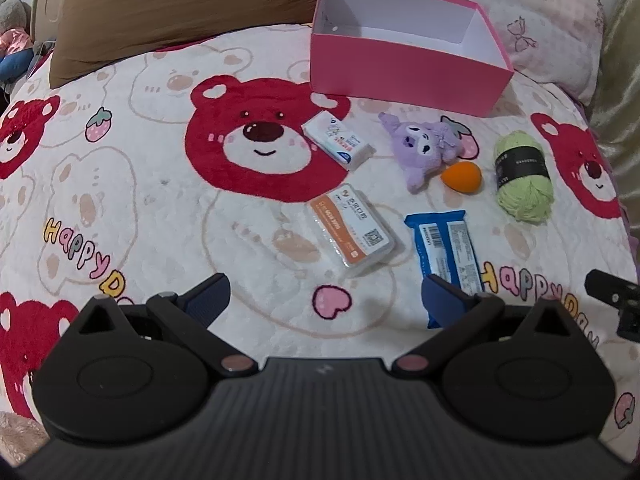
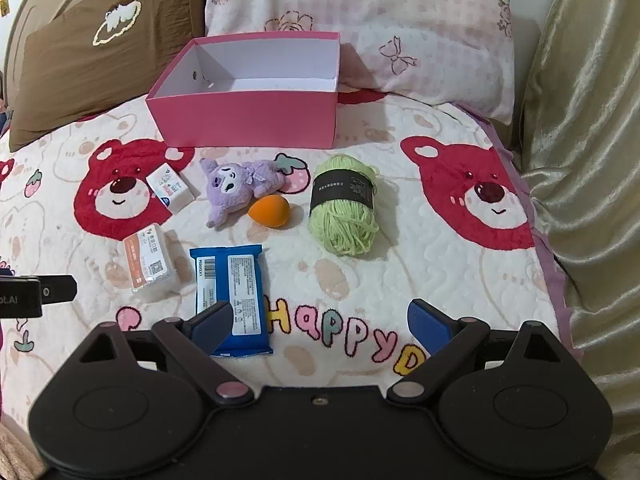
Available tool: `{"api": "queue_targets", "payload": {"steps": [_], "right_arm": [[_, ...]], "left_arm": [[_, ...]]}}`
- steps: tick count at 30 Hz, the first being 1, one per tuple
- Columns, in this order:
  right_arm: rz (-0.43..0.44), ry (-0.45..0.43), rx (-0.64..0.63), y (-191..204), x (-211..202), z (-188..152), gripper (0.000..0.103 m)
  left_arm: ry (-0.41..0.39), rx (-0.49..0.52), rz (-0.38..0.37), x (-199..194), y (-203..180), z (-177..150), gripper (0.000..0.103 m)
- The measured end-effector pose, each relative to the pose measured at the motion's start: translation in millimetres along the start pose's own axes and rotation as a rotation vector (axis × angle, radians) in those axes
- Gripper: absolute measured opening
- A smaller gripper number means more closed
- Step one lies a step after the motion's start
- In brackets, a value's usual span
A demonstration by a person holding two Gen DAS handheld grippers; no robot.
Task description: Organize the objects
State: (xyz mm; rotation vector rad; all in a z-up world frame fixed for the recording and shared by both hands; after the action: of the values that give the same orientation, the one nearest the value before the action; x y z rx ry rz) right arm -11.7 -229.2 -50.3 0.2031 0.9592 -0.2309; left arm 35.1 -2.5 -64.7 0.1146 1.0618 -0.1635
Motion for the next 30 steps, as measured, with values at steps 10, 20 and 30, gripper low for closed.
{"api": "queue_targets", "payload": {"steps": [10, 20, 30], "right_arm": [[0.01, 0.007, -0.008, 3, 4, -2, 0.096], [0.006, 0.001, -0.005, 2, 2, -3, 0.096], [0.008, -0.01, -0.007, 3, -2, 0, 0.096]], "left_arm": [[0.01, 0.004, -0.013, 2, 2, -2, 0.103], [0.006, 0.015, -0.031, 1, -6, -4, 0.102], [-0.013, 0.012, -0.025, -3, -6, -1, 0.101]]}}
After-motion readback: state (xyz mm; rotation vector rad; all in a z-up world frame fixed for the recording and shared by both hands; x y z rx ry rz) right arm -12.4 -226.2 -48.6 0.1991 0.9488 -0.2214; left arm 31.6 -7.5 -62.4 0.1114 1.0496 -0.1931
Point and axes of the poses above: each gripper's, at about its wrist camera, not at the fingertips, and x roughly the way its jaws point, y to its left, z to its top, the point moved 9 cm from there along x, roughly the way its jaws point, and after that the axes turned 10 degrees about x, right-handed, at the moved point
